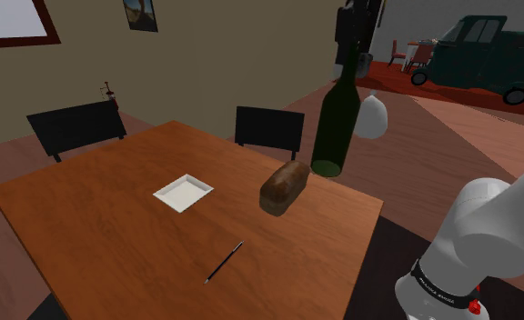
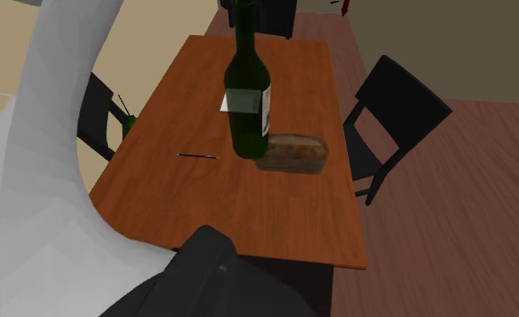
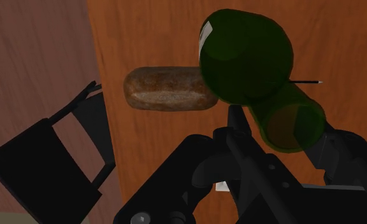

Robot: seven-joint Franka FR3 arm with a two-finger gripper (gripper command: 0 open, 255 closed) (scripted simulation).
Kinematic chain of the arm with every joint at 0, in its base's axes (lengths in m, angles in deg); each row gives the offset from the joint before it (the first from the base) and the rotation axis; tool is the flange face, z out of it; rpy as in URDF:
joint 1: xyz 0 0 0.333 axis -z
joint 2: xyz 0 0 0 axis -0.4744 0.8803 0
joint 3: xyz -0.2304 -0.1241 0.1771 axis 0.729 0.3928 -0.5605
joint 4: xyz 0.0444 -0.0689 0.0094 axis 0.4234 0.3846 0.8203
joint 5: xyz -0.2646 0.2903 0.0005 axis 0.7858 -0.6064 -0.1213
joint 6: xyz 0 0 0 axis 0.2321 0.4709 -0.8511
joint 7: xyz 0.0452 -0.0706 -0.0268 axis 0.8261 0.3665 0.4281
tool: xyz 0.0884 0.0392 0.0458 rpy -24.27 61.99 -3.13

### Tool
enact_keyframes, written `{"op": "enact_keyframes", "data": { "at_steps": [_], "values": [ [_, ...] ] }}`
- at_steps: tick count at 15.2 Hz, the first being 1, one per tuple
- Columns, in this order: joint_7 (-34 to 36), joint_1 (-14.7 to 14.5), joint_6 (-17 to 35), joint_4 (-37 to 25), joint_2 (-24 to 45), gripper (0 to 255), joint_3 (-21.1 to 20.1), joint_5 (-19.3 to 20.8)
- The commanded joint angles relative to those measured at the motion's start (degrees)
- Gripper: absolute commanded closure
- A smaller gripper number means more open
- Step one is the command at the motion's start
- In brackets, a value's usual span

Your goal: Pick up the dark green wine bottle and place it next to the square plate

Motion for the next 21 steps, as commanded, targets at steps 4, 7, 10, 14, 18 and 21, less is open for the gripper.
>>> {"op": "enact_keyframes", "data": {
  "at_steps": [4,7,10,14,18,21],
  "values": [
    [0.19,0.00,-4.30,-7.07,2.75,255,-0.03,0.01],
    [0.31,0.00,-7.04,-11.89,4.84,255,-0.05,0.03],
    [0.45,0.00,-9.96,-17.17,7.19,255,-0.08,0.05],
    [0.68,-0.02,-14.28,-25.21,10.91,255,-0.15,0.08],
    [0.76,-0.03,-15.83,-29.89,14.04,255,-0.21,0.17],
    [0.43,0.03,-10.27,-24.62,14.34,255,-0.16,0.30]
  ]
}}
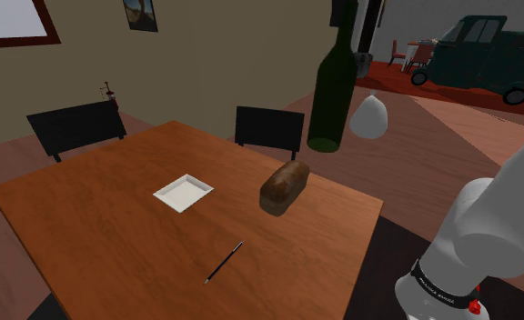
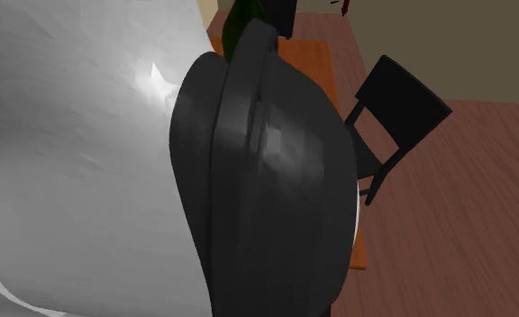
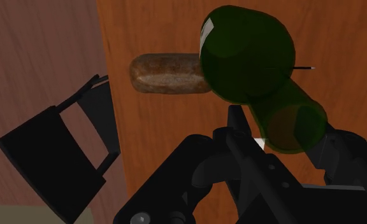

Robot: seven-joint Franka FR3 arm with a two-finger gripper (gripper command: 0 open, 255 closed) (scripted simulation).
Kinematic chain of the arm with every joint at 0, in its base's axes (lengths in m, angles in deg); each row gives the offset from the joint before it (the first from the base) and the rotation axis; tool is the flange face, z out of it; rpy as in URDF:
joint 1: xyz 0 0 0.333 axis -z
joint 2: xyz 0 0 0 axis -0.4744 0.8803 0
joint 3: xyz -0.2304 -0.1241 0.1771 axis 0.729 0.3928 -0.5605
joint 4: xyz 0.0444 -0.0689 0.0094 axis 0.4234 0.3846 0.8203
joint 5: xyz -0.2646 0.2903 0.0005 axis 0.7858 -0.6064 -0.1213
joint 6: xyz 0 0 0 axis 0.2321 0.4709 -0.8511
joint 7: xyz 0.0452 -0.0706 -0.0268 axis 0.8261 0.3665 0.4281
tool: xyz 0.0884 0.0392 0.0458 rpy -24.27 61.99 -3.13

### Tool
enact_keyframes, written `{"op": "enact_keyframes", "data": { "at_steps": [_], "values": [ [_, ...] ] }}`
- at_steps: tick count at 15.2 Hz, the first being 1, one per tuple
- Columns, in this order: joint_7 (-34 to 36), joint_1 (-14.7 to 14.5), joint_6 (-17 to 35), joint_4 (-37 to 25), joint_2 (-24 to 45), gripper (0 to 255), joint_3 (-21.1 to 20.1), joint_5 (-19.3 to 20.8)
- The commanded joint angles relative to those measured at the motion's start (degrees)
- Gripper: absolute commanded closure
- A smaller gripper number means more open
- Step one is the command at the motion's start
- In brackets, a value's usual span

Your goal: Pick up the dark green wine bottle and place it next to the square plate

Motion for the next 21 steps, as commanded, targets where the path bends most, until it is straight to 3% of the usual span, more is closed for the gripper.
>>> {"op": "enact_keyframes", "data": {
  "at_steps": [1,11,21],
  "values": [
    [-0.45,0.12,3.87,3.51,0.28,255,0.17,0.11],
    [-1.08,0.22,18.50,10.85,7.57,255,0.22,0.53],
    [-1.40,0.20,28.62,7.67,20.89,255,0.26,1.01]
  ]
}}
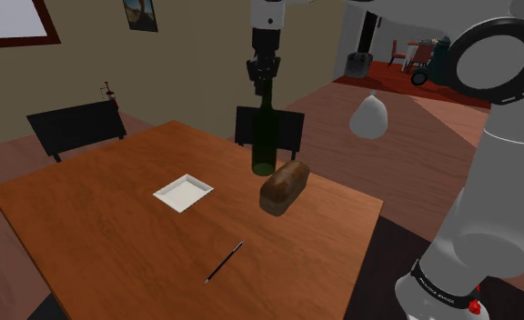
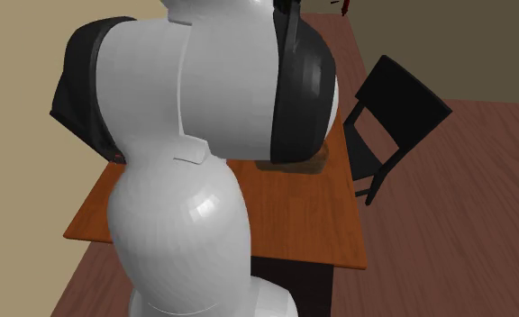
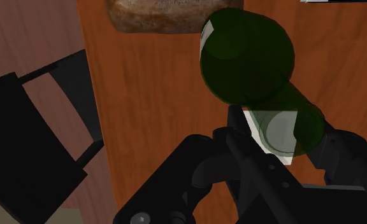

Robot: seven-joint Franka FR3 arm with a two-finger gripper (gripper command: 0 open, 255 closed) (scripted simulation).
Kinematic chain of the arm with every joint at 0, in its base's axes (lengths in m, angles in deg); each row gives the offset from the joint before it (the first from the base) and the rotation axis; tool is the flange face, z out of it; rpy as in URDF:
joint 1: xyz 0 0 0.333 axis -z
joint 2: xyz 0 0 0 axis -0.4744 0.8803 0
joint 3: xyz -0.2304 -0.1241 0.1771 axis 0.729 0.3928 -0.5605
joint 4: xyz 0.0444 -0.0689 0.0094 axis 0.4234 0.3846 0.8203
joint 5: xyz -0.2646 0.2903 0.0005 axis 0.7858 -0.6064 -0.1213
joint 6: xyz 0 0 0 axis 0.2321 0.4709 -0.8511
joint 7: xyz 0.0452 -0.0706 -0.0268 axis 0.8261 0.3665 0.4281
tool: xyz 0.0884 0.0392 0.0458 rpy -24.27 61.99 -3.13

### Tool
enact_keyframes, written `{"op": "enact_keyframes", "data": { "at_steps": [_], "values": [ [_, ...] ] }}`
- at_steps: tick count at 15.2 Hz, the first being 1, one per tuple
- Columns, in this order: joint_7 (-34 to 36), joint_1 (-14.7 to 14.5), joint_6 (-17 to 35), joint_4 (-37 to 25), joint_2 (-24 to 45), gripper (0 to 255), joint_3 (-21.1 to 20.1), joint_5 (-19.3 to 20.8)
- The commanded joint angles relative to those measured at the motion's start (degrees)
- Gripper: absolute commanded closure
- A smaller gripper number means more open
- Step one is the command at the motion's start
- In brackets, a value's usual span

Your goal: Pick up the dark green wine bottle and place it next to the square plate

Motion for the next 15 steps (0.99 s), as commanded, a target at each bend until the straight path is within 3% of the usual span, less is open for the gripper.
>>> {"op": "enact_keyframes", "data": {
  "at_steps": [1,10,15],
  "values": [
    [0.03,-0.06,1.50,-1.16,2.56,255,-0.01,0.10],
    [-0.14,-0.25,4.48,-15.10,19.48,255,0.12,0.57],
    [-0.21,-0.19,9.28,-8.77,17.96,255,0.12,0.52]
  ]
}}
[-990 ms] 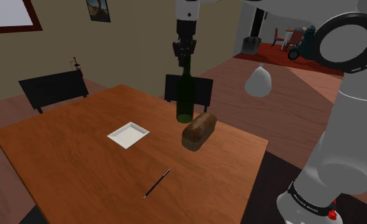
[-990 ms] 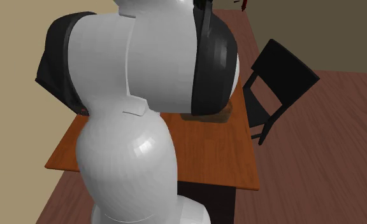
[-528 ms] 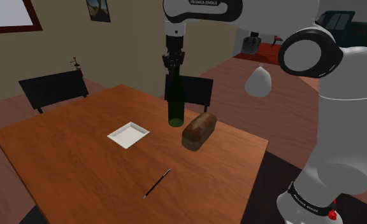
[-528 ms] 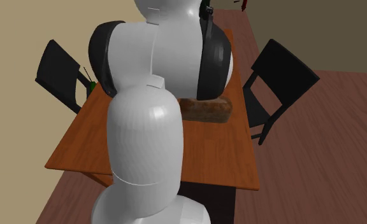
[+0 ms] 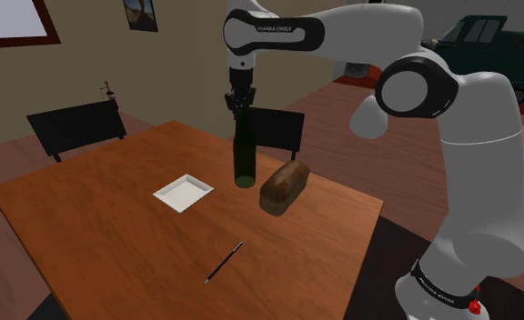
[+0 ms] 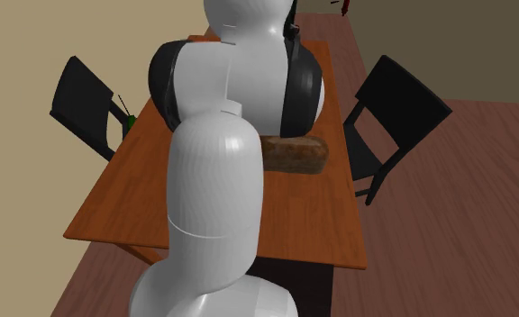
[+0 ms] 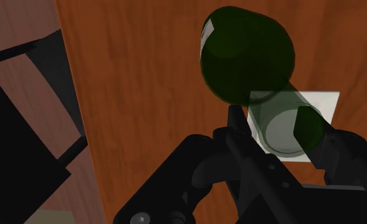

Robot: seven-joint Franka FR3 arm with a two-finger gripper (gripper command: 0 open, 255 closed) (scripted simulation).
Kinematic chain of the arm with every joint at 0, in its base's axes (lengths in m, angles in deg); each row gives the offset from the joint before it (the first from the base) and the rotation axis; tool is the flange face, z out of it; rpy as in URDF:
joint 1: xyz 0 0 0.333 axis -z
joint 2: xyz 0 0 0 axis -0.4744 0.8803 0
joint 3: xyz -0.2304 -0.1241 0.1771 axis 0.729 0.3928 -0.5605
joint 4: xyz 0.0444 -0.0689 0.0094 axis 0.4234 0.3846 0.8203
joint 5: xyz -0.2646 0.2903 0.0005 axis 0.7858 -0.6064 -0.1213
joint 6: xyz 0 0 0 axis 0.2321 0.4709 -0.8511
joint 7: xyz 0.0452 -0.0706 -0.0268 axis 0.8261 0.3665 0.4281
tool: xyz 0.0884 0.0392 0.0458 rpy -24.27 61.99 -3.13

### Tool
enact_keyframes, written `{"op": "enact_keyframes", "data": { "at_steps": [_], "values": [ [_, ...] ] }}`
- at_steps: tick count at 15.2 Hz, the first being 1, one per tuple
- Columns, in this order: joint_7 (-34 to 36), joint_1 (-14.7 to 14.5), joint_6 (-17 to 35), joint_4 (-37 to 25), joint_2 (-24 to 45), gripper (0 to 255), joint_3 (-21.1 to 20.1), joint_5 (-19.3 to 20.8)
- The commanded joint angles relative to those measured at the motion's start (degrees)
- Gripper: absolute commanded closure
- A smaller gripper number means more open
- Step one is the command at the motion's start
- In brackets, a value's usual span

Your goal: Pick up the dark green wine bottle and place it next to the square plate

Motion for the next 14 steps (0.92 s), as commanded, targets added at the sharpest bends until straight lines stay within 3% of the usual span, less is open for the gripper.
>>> {"op": "enact_keyframes", "data": {
  "at_steps": [1,10,14],
  "values": [
    [-0.04,0.03,1.94,2.50,-0.65,255,0.00,-0.02],
    [-0.15,0.09,9.26,10.68,-1.50,255,0.01,-0.06],
    [-0.15,0.09,9.26,10.68,-1.50,255,0.01,-0.06]
  ]
}}
